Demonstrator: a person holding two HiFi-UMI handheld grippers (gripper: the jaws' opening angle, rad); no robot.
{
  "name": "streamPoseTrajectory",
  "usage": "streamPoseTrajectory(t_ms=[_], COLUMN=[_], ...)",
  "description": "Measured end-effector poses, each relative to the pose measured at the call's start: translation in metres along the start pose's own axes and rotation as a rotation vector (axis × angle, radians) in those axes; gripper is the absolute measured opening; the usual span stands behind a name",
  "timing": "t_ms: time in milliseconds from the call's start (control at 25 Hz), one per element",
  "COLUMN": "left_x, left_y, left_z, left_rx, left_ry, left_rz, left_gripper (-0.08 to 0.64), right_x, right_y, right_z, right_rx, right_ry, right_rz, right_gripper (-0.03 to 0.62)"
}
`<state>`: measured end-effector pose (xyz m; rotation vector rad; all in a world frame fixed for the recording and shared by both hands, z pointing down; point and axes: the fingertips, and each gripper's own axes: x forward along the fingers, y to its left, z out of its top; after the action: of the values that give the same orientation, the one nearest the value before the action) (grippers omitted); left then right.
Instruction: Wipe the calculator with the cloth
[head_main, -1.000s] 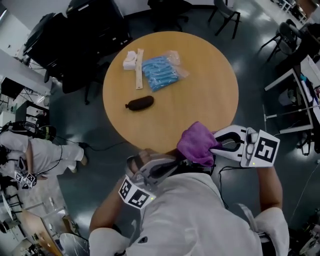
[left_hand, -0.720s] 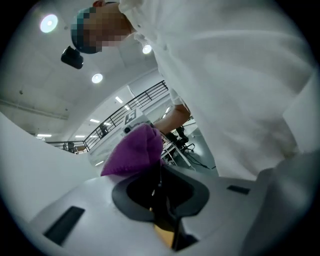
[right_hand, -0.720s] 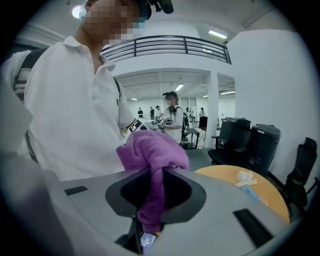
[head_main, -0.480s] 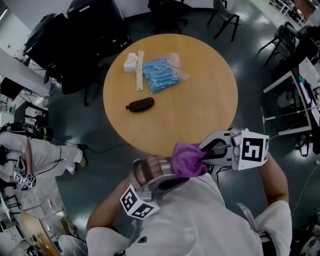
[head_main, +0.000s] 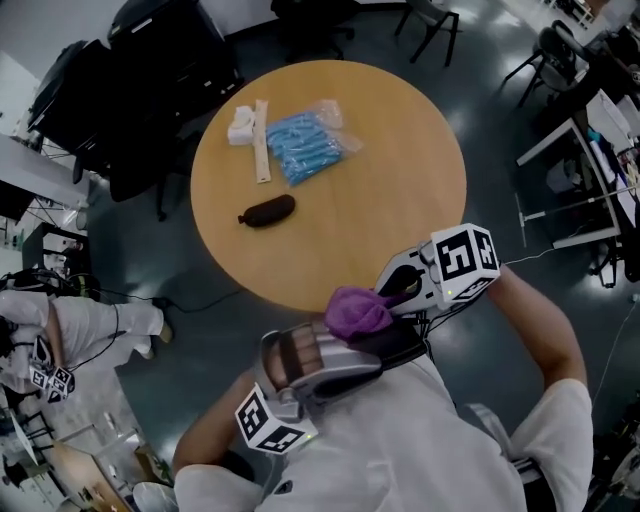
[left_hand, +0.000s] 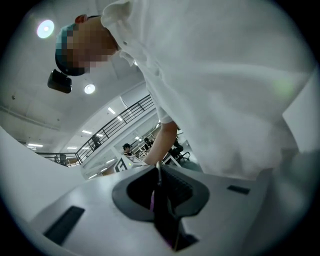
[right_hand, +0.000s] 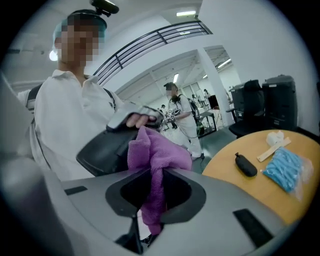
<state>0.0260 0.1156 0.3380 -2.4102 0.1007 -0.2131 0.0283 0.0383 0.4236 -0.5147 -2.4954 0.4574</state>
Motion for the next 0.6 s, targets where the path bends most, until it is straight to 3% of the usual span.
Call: streamPoseTrajectory(t_ms=[200,400,600], left_x=[0.001,0.0,0.002], left_y=[0.011,0.012,0.016], left_z=[0.009,0.016,0.025], left_rx=[-0.062,-0.082,-0.036], left_ry=[-0.046,-0.054,-0.052], left_rz=[0.018,0.041,0.052], left_gripper=[0.046,0.046,0.046], right_x=[0.022,0.034,0.04], right_y=[0.0,0.002,-0.002], right_z=[-0.028,-0.05,-0.078], right_rx=[0.052,0.078,0.094], right_ry=[0.072,0.125,0.183], right_rz=[0.094,0.136,0.141], right_gripper=[0.066,0.067,0.067])
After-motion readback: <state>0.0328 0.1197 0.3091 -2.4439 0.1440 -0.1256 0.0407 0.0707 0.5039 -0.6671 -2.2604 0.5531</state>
